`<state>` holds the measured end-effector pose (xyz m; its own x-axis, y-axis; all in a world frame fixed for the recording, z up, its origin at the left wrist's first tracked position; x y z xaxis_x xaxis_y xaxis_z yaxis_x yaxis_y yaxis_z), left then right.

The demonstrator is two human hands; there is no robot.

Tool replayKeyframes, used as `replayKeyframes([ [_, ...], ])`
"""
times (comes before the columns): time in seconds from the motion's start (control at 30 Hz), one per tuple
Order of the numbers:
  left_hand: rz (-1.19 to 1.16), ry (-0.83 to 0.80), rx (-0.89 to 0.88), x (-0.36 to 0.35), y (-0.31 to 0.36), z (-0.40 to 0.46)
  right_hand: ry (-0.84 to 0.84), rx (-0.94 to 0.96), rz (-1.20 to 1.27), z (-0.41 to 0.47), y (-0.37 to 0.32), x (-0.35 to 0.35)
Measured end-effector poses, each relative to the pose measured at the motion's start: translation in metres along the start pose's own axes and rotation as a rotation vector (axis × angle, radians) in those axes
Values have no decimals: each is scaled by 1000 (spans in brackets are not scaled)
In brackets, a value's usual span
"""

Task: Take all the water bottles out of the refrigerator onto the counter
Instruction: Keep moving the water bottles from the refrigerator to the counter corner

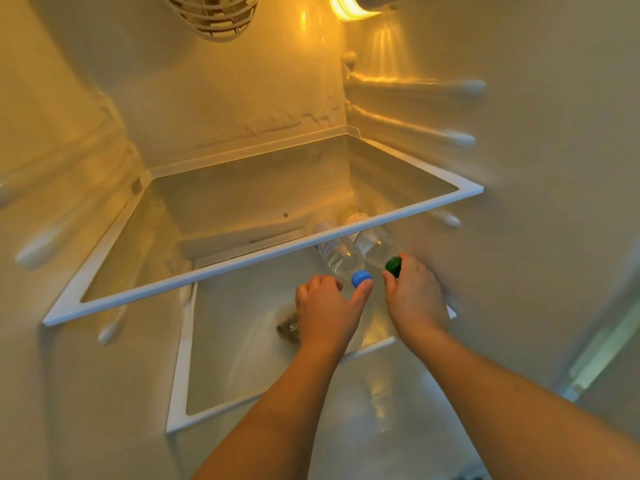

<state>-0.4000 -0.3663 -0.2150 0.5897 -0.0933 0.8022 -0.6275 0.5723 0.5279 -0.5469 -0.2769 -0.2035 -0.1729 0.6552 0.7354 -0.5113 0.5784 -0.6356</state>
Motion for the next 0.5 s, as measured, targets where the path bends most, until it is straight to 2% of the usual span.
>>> replayKeyframes([
  [0.2, 118, 35, -11, 0, 6, 4, 4, -4, -41, 2, 1, -3],
  [0.5, 70, 144, 139, 15, 1, -9, 2, 48, -216, 1, -6, -8],
])
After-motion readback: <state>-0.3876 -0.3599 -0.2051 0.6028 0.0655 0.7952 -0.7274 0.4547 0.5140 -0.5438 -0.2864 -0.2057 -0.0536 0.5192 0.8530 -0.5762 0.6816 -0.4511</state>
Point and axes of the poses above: each hand's wrist, its own z-axis towards the middle knuckle, its own x-axis out of the back of the hand, y = z × x, the point moved 9 cm from there along z, towards the middle knuckle, and after that the axes turned 11 degrees about -x, right-handed, at the moved point
